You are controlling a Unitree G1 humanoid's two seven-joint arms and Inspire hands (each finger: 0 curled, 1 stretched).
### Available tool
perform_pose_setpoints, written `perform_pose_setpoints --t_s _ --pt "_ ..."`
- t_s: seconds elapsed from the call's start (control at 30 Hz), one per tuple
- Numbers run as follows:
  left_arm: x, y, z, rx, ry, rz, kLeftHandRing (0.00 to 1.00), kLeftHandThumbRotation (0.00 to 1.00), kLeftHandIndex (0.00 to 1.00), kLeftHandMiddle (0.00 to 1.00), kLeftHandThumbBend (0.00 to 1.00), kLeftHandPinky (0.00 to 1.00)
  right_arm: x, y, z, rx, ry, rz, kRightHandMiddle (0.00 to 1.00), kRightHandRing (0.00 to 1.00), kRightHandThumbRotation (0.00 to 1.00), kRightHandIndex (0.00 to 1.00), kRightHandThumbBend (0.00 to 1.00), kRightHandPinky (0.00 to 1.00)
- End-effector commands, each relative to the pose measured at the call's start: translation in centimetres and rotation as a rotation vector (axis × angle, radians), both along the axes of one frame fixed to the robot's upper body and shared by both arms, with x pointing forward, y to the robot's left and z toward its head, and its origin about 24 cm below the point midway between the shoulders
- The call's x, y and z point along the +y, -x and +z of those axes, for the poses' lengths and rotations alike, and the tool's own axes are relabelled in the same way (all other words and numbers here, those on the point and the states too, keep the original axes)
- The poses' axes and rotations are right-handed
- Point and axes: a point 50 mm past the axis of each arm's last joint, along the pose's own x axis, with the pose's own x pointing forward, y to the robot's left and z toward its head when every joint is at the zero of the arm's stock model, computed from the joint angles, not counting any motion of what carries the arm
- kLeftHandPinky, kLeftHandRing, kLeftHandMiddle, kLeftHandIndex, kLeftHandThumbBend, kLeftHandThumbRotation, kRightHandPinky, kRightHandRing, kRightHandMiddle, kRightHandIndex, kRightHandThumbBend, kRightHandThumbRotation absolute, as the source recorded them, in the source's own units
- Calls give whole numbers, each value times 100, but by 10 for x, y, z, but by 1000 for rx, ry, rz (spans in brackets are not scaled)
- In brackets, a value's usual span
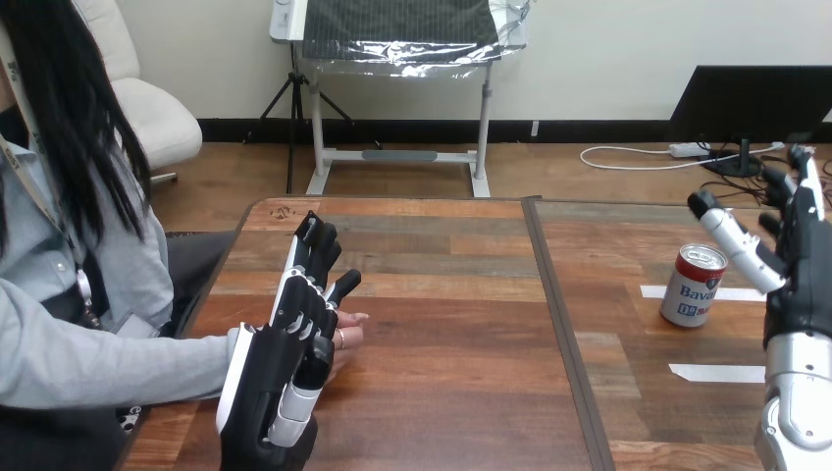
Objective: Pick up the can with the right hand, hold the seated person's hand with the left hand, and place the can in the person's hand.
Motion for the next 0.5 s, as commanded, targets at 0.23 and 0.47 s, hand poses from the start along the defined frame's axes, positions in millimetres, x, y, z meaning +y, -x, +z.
perform_pose_setpoints --t_s 0.23,0.47 --pt "-3 -16 14 -78 4 -1 99 87 100 100 100 91 1 -24 29 -51 15 29 92 95 50 99 100 89" --pt "-3 -16 14 -76 5 -3 99 87 100 100 100 90 1 -25 25 -21 13 20 92 95 51 99 100 88"
